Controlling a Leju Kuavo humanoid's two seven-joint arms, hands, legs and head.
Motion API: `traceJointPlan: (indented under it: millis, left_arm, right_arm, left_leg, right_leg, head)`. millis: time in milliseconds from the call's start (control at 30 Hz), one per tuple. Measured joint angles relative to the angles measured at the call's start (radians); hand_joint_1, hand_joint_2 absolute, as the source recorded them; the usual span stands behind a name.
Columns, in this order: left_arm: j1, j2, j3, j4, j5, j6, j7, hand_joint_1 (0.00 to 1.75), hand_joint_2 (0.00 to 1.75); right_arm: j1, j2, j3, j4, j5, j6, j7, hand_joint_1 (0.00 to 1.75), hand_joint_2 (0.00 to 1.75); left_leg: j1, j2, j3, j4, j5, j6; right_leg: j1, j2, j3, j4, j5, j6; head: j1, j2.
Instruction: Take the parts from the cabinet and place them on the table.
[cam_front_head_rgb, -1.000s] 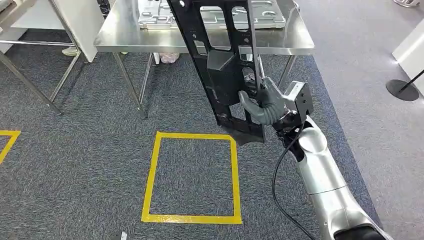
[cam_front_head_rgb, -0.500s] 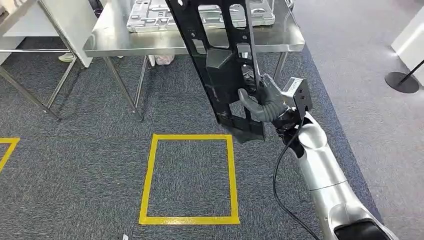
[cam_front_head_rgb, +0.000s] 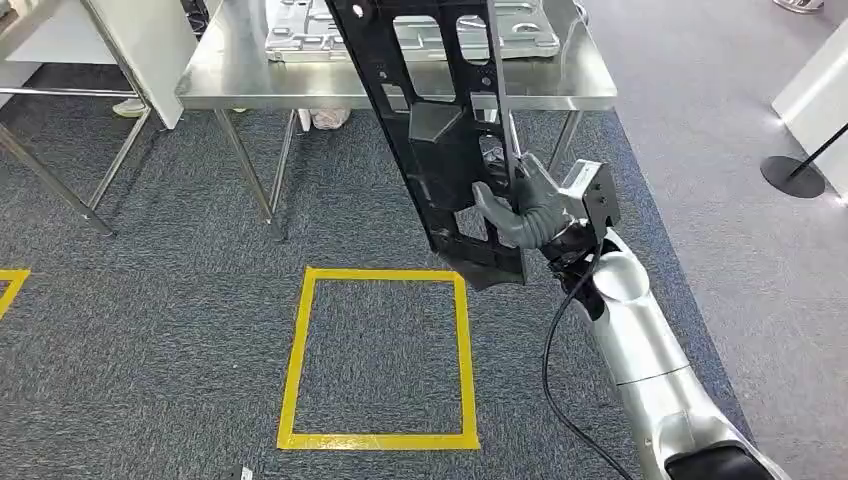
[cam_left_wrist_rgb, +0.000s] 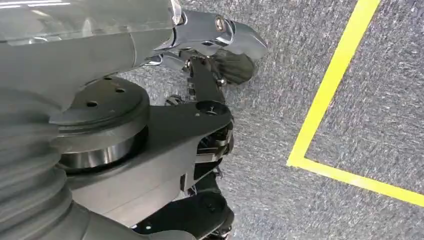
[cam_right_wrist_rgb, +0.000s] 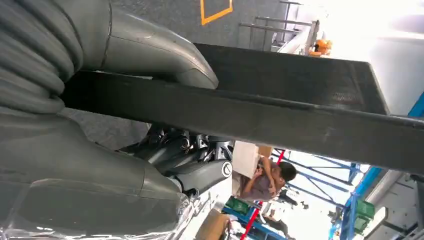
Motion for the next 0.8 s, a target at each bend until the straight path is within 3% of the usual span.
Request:
traceJointPlan:
  millis: [67, 100, 133, 200, 233, 267, 300, 367, 433, 467, 500, 567, 600, 633, 733, 800]
  left_arm:
    - [0.000, -0.001, 0.000, 0.000, 0.000, 0.000, 0.000, 0.00, 1.75]
    - [-0.001, -0.001, 0.000, 0.000, 0.000, -0.001, -0.001, 0.00, 1.75]
    - [0.000, 0.000, 0.000, 0.000, 0.001, -0.001, -0.001, 0.00, 1.75]
    - [-0.001, -0.001, 0.000, 0.000, 0.002, -0.003, -0.003, 0.00, 1.75]
    - [0.000, -0.001, 0.000, 0.000, 0.003, -0.003, -0.004, 0.00, 1.75]
    - [0.001, -0.001, 0.000, 0.000, 0.005, -0.004, -0.005, 0.00, 1.75]
    - [0.000, -0.001, 0.000, 0.000, 0.005, -0.004, -0.006, 0.00, 1.75]
    - [0.000, -0.001, 0.000, 0.000, 0.006, -0.004, -0.007, 0.00, 1.75]
    - [0.003, 0.000, 0.000, 0.000, 0.006, -0.004, -0.007, 0.00, 1.75]
    - [0.005, 0.000, 0.000, 0.000, 0.006, -0.004, -0.007, 0.00, 1.75]
    - [0.006, -0.001, 0.000, 0.000, 0.006, -0.004, -0.007, 0.00, 1.75]
    - [0.005, 0.000, 0.000, 0.000, 0.007, -0.004, -0.007, 0.00, 1.75]
    - [0.005, 0.000, 0.000, 0.000, 0.008, -0.004, -0.008, 0.00, 1.75]
    - [0.005, 0.000, 0.001, 0.000, 0.008, -0.004, -0.009, 0.00, 1.75]
    - [0.008, 0.000, 0.001, 0.000, 0.008, -0.003, -0.010, 0.00, 1.75]
    - [0.007, 0.000, 0.001, 0.000, 0.008, -0.003, -0.010, 0.00, 1.75]
  right_arm:
    - [-0.004, 0.000, 0.000, 0.000, 0.000, 0.000, 0.000, 1.75, 1.75]
    - [-0.006, 0.000, 0.000, 0.000, 0.000, 0.000, 0.000, 1.75, 1.75]
    - [-0.005, 0.000, 0.000, 0.000, -0.001, 0.000, 0.000, 1.75, 1.75]
    - [-0.005, 0.000, 0.000, 0.000, -0.001, 0.000, 0.000, 1.75, 1.75]
    - [-0.005, -0.002, -0.001, 0.000, -0.001, 0.000, 0.000, 1.75, 1.75]
    - [-0.006, -0.003, -0.001, -0.001, -0.001, 0.000, 0.000, 1.75, 1.75]
    - [-0.007, -0.003, -0.001, -0.001, -0.001, 0.000, 0.000, 1.75, 1.75]
    - [-0.008, -0.002, 0.000, -0.002, -0.002, 0.002, 0.000, 1.75, 1.75]
    - [-0.006, -0.002, 0.000, 0.000, -0.002, 0.002, 0.000, 1.75, 1.75]
    - [-0.005, -0.002, 0.001, 0.000, -0.002, 0.002, 0.000, 1.75, 1.75]
    - [-0.005, -0.002, 0.002, 0.000, -0.002, 0.002, 0.000, 1.75, 1.75]
    - [-0.007, -0.002, 0.002, 0.000, -0.002, 0.002, 0.000, 1.75, 1.75]
    - [-0.007, -0.002, 0.002, 0.000, -0.002, 0.002, 0.000, 1.75, 1.75]
    - [-0.010, -0.002, 0.002, 0.000, -0.002, 0.001, 0.000, 1.75, 1.75]
    - [-0.010, -0.002, 0.003, 0.000, 0.002, 0.001, 0.000, 1.75, 1.75]
    - [-0.013, -0.002, 0.002, -0.003, 0.007, 0.000, 0.001, 1.75, 1.75]
  left_leg:
    - [0.000, -0.001, 0.000, 0.006, -0.004, -0.006]
    - [-0.007, -0.001, -0.004, 0.009, -0.006, -0.012]
    - [-0.007, -0.001, -0.005, 0.009, -0.006, -0.017]
    - [-0.005, 0.000, -0.003, 0.004, -0.003, -0.026]
    - [-0.005, 0.000, -0.001, 0.001, -0.002, -0.032]
    - [-0.003, -0.001, -0.004, 0.008, -0.012, -0.038]
    - [-0.003, -0.001, -0.017, 0.042, -0.036, -0.042]
    - [0.000, -0.001, -0.089, 0.200, -0.114, -0.049]
    - [0.000, -0.001, -0.155, 0.327, -0.152, -0.052]
    - [0.000, -0.001, -0.158, 0.325, -0.135, -0.051]
    - [0.000, -0.001, -0.134, 0.271, -0.097, -0.049]
    - [0.000, -0.001, -0.048, 0.095, -0.007, -0.042]
    - [0.000, -0.002, -0.018, 0.026, 0.009, -0.036]
    - [-0.006, -0.002, -0.003, 0.006, -0.006, -0.032]
    - [-0.008, -0.005, -0.008, 0.009, -0.008, -0.014]
    - [-0.001, -0.004, 0.009, -0.007, -0.004, -0.004]
  right_leg:
    - [-0.001, -0.005, 0.097, -0.198, 0.085, -0.006]
    - [0.005, -0.008, 0.109, -0.226, 0.072, -0.014]
    - [0.007, -0.004, 0.106, -0.230, 0.079, -0.023]
    - [0.011, -0.003, 0.104, -0.228, 0.078, -0.030]
    - [0.011, -0.003, 0.105, -0.232, 0.081, -0.036]
    - [0.001, -0.004, 0.113, -0.244, 0.087, -0.046]
    - [0.002, -0.004, 0.116, -0.247, 0.087, -0.052]
    - [0.005, -0.004, 0.117, -0.247, 0.086, -0.057]
    - [0.007, -0.004, 0.117, -0.246, 0.084, -0.059]
    - [0.007, -0.003, 0.118, -0.245, 0.082, -0.059]
    - [0.007, -0.001, 0.121, -0.245, 0.080, -0.057]
    - [0.007, 0.000, 0.130, -0.242, 0.072, -0.052]
    - [0.007, 0.000, 0.132, -0.242, 0.068, -0.048]
    - [0.015, 0.002, 0.127, -0.237, 0.066, -0.042]
    - [0.012, 0.001, 0.129, -0.244, 0.067, -0.024]
    - [0.009, 0.000, 0.129, -0.224, 0.050, -0.014]
  head:
    - [0.000, 0.000]
    - [-0.001, 0.000]
    - [-0.001, 0.000]
    - [-0.002, 0.000]
    - [-0.001, 0.000]
    - [-0.001, 0.000]
    - [-0.004, 0.000]
    - [-0.008, 0.000]
    - [-0.008, 0.000]
    - [-0.008, 0.000]
    - [-0.008, 0.000]
    - [-0.008, 0.000]
    - [-0.008, 0.000]
    - [-0.008, 0.000]
    - [-0.008, 0.000]
    - [-0.004, 0.000]
